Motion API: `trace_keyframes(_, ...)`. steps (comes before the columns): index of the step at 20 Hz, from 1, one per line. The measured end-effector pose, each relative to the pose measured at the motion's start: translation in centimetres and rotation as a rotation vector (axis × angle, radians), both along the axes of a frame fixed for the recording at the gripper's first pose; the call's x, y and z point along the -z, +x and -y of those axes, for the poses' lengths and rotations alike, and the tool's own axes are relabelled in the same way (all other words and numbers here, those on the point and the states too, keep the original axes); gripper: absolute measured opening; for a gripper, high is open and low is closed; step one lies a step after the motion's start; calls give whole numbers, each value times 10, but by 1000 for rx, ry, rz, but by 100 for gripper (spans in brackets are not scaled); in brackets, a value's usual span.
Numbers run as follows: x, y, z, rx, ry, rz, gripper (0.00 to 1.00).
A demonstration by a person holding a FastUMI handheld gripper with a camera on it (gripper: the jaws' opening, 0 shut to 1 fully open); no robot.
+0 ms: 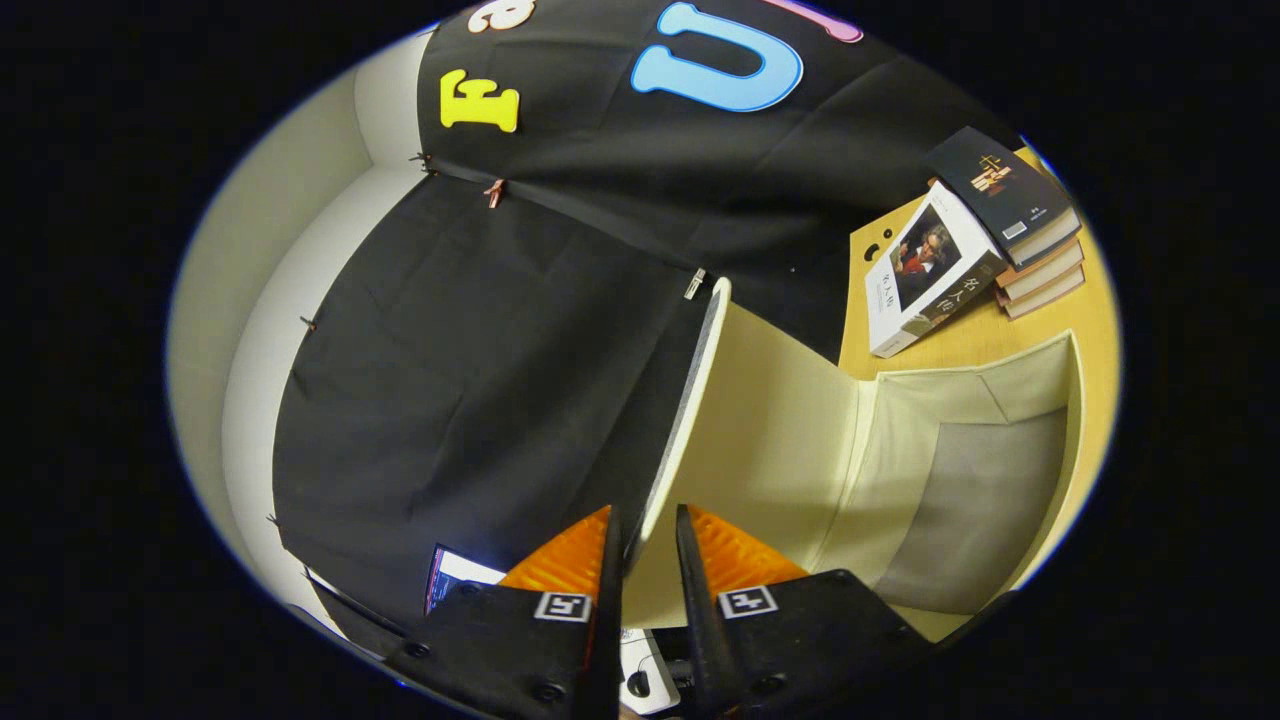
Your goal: Open the storage box then place both shoes into the box .Put the left shoe in first, then the right shoe, with the right side of both shoes facing outward in a uniform manner.
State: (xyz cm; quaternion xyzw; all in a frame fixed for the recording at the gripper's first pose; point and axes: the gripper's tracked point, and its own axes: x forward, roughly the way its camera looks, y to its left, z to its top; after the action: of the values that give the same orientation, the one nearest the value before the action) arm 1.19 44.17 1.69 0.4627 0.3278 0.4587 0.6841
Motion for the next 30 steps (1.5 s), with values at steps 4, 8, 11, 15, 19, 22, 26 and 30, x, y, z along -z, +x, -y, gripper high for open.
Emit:
trace_keyframes(4,3,5,-10,6,1,-12,60)
trace_keyframes(8,13,8,-23,2,-27,-44,69)
trace_keyframes(11,23,9,-25,10,-64,-47,90)
trace_keyframes(15,19,9,-8,39,-74,-19,96)
trace_keyframes(19,21,8,35,130,-148,73,96)
trace_keyframes(22,36,1,81,189,-244,126,96)
trace_keyframes(26,78,-13,164,288,-469,190,96)
trace_keyframes(30,137,-32,246,358,-713,151,97)
